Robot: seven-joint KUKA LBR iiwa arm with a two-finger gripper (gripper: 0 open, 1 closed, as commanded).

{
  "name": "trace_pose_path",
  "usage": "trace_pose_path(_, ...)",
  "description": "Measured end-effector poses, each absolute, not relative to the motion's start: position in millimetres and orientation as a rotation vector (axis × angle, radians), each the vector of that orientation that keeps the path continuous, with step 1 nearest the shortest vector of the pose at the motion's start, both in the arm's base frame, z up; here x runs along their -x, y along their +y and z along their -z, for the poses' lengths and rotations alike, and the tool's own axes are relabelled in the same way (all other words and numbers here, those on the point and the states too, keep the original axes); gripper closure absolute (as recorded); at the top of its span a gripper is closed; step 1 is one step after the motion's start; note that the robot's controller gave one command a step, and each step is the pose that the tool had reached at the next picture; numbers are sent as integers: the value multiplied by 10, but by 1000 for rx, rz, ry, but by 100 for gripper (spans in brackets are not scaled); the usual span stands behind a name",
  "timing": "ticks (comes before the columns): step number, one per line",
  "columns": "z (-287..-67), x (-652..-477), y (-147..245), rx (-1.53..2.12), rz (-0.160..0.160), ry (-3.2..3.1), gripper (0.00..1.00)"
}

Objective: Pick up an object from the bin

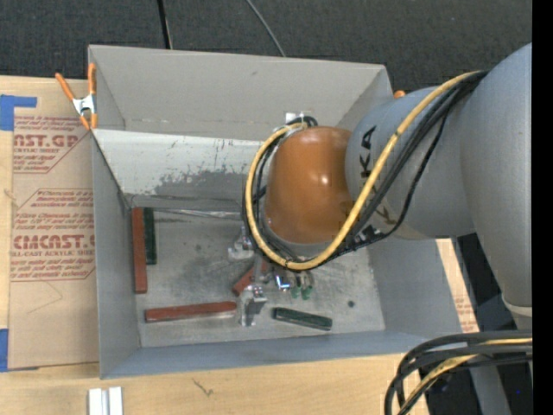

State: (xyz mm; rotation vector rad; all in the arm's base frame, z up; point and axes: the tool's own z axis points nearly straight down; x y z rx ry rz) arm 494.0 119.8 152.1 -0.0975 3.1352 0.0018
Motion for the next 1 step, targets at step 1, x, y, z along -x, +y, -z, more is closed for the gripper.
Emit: trace_pose_path(1,-753,-4884,1281,197,-7,3121,100)
